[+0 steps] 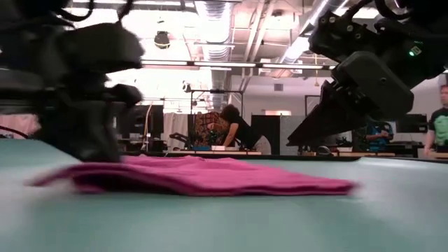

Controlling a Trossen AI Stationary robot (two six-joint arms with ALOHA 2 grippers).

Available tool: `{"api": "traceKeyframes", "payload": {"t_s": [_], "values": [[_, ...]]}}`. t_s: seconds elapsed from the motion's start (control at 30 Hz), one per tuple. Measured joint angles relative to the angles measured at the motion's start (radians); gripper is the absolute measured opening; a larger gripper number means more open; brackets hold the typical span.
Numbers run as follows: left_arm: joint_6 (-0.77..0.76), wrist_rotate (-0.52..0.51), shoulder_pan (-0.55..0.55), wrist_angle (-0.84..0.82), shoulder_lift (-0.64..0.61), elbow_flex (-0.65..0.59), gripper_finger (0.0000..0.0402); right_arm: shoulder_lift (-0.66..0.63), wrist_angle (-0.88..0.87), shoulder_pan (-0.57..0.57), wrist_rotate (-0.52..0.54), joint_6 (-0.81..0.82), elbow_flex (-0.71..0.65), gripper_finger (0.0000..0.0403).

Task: Roll towel
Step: Fold the violet towel

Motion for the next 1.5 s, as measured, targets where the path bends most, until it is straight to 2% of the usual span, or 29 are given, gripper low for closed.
{"api": "traceKeyframes", "payload": {"t_s": [0.17, 0.4, 0.53, 0.7, 0.93, 1.17, 1.33, 1.5], "values": [[0.021, -0.061, -0.004, -0.232, -0.122, -0.007, 0.0000, 0.000, 0.057, -0.010, 0.000, -0.078, 0.000, 0.0014], [0.048, -0.151, 0.010, -0.160, -0.269, -0.010, 0.0000, -0.001, 0.272, -0.085, -0.034, -0.276, 0.000, 0.0014], [0.067, -0.284, -0.011, -0.139, -0.307, -0.027, 0.0000, 0.013, 0.410, -0.156, -0.087, -0.376, 0.001, 0.0015], [0.031, -0.275, -0.007, -0.061, -0.315, -0.110, 0.0000, 0.093, 0.535, -0.266, -0.190, -0.451, 0.022, 0.0015], [-0.082, -0.258, -0.009, -0.033, -0.319, -0.169, 0.0000, 0.215, 0.506, -0.383, -0.209, -0.501, 0.103, 0.0013], [-0.091, -0.231, -0.014, -0.005, -0.319, -0.169, 0.0000, 0.212, 0.330, -0.465, -0.218, -0.430, 0.123, 0.0012], [-0.089, -0.231, -0.016, 0.022, -0.319, -0.169, 0.0000, 0.208, 0.242, -0.486, -0.314, -0.386, 0.123, 0.0011], [-0.086, -0.224, -0.016, 0.035, -0.319, -0.169, 0.0000, 0.197, 0.136, -0.486, -0.287, -0.329, 0.127, 0.0011]]}}
